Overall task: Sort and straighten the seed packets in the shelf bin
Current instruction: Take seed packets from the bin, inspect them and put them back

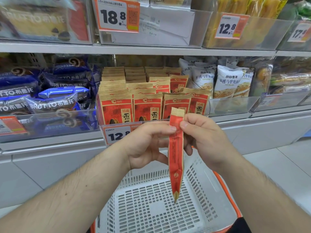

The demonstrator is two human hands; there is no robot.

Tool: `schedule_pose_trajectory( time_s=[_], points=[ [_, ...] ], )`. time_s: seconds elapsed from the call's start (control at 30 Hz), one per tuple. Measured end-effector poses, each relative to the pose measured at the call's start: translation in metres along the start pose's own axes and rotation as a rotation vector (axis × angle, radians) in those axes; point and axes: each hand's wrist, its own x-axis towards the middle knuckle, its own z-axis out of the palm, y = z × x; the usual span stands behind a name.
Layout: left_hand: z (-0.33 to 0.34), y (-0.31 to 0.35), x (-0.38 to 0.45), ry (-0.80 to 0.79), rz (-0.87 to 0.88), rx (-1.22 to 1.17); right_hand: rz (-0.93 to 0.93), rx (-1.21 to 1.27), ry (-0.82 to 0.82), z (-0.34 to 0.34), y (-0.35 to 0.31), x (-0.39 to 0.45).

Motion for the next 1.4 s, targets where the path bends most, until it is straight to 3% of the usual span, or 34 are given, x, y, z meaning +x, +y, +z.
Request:
schedule_pose_trajectory(
  time_s=[0.23,0.43,0.67,0.83,1.3,1.4],
  points=[
    [0.0,-0.002,0.003,0.021,-0.013,-0.038,-0.018,0.0,-0.008,0.0,0.002,0.0],
    [0.002,0.0,0.003,0.31,-0.016,-0.024,-0.021,-0.326,0.029,-0.007,-0.004,-0.002],
    [-0.002,0.003,0.002,0.471,0.044,-0.158,0.175,-0.698,-0.329,-0.021,-0.013,-0.011],
    [-0.002,0.004,0.005,0.49,0.043,-0.172,0.19,-0.774,-0.384,-0.016,-0.014,-0.012],
    [0.0,0.005,0.006,0.48,0.016,-0.258,0.152,-0.739,-0.415,-0.025,-0.01,-0.01],
    [-0.002,0.005,0.003,0.435,0.048,-0.247,0.131,-0.603,-0.36,-0.027,-0.01,-0.01]
  ],
)
